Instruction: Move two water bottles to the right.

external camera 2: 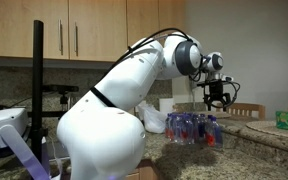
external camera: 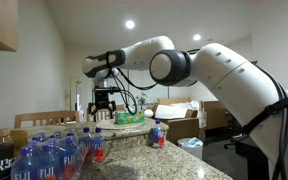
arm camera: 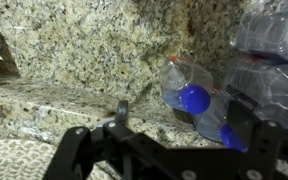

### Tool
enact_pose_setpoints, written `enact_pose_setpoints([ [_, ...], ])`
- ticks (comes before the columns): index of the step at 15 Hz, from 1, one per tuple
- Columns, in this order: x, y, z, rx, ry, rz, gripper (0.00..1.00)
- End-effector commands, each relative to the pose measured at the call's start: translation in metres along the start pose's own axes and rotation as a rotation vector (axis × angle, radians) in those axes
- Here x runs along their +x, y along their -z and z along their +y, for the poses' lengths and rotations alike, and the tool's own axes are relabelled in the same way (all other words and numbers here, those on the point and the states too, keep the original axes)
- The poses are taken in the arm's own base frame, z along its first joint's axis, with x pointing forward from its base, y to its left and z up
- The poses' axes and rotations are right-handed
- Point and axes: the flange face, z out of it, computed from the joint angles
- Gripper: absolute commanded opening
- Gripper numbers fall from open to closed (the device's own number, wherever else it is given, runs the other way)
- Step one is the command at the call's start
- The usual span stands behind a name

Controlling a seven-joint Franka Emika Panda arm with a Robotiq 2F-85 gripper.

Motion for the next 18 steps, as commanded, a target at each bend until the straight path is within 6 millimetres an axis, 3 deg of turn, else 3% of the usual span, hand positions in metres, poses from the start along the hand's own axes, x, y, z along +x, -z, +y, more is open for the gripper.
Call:
enact_pose_setpoints([
  [1, 0.011, -0.01, -0.003, -0.026, 0.066, -0.022, 1.0],
  [11, 0.009, -0.027, -0.033, -0.037, 0.299, -0.075, 1.0],
  [18, 0.02, -0.047, -0.026, -0.02, 0.318, -0.085, 1.0],
])
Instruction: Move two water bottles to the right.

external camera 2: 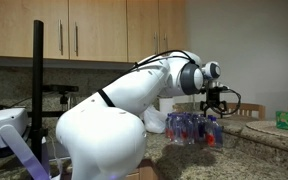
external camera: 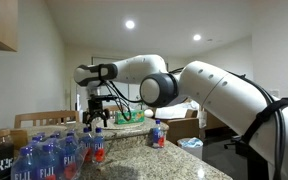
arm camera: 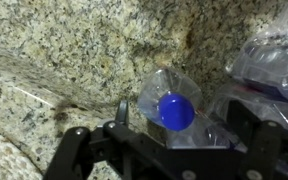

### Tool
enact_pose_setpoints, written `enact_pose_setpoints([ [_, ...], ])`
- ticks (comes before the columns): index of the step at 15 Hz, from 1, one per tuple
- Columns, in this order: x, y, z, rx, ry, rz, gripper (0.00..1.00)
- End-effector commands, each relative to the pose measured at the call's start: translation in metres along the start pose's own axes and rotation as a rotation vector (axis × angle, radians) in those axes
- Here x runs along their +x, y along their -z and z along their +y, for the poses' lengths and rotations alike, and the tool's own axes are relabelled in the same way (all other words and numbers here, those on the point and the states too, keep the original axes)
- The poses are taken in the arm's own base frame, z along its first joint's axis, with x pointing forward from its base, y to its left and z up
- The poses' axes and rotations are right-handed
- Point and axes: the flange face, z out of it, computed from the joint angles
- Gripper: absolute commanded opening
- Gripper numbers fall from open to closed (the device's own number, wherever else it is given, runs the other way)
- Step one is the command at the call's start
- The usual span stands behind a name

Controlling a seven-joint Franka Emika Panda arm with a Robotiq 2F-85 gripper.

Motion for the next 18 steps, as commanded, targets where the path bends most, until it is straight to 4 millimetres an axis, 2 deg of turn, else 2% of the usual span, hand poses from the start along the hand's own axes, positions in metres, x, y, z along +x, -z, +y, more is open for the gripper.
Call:
enact_pose_setpoints([
  [1, 0.002, -0.007, 0.008, -0.004, 0.035, -0.019, 1.0],
  [2, 0.003, -0.008, 0.008, -0.005, 0.037, -0.02, 0.9],
  [3, 0.002, -0.008, 0.008, -0.008, 0.042, -0.023, 0.74],
  [13, -0.009, -0.003, 0.009, 0.0, 0.055, -0.088, 0.08],
  [18, -0.013, -0.005, 0.01, -0.004, 0.076, -0.123, 0.08],
])
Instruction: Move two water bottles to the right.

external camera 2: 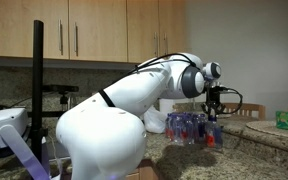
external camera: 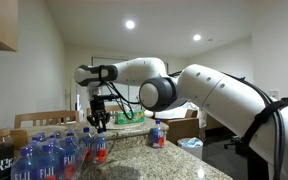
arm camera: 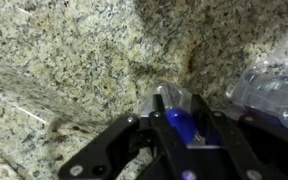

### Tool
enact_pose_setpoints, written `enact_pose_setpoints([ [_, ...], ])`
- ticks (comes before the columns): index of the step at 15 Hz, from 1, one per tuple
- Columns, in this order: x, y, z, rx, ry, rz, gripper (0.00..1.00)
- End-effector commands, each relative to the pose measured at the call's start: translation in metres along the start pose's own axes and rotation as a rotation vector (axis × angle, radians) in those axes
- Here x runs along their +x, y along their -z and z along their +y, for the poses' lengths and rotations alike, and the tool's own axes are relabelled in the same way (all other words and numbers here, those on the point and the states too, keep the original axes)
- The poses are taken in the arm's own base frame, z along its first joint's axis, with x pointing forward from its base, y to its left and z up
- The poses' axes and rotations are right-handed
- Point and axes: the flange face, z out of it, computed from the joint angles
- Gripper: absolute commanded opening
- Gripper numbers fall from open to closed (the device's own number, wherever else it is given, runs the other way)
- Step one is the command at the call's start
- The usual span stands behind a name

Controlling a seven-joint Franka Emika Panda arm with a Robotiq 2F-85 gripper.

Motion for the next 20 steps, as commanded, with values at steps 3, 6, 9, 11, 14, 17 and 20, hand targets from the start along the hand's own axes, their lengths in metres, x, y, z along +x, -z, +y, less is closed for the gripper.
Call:
enact_pose_setpoints([
  [3, -0.009, 0.007, 0.005, -0.013, 0.04, -0.032, 0.08],
  [6, -0.015, 0.019, 0.007, -0.024, 0.026, -0.024, 0.08],
  [9, -0.021, 0.031, 0.015, -0.029, 0.003, -0.006, 0.08],
  [11, -0.024, 0.035, 0.023, -0.028, -0.015, -0.007, 0.08],
  [14, -0.03, 0.036, 0.037, -0.017, -0.046, -0.032, 0.08],
  [17, -0.035, 0.032, 0.057, -0.008, -0.067, -0.065, 0.08],
  [20, -0.039, 0.028, 0.075, -0.004, -0.09, -0.086, 0.08],
])
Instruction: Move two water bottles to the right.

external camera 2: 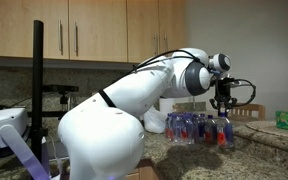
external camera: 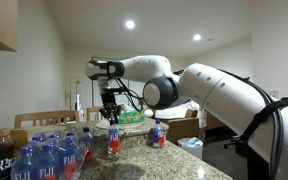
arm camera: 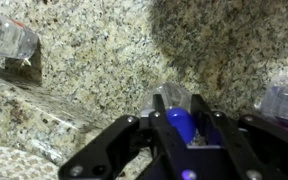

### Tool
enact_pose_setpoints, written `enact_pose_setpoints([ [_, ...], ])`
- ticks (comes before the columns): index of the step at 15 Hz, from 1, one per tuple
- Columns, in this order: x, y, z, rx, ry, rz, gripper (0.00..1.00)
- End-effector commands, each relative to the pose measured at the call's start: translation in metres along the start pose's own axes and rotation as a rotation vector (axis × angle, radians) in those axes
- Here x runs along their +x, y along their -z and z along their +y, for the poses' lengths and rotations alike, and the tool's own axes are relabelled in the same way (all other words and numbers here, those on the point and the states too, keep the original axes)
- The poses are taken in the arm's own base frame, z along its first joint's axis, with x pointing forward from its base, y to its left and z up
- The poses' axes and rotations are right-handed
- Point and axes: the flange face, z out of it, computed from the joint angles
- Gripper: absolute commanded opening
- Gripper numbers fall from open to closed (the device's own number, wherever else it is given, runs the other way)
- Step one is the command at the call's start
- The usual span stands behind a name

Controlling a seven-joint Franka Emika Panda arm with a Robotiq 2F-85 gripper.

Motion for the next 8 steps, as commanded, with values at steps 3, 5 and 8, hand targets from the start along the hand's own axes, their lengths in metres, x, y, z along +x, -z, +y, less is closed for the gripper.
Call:
enact_pose_setpoints([
  [3, -0.007, -0.005, 0.039, 0.015, -0.02, -0.039, 0.08],
  [5, -0.006, -0.01, 0.05, 0.014, -0.01, -0.049, 0.08],
  [8, -0.003, -0.019, 0.061, 0.005, 0.051, -0.063, 0.08],
])
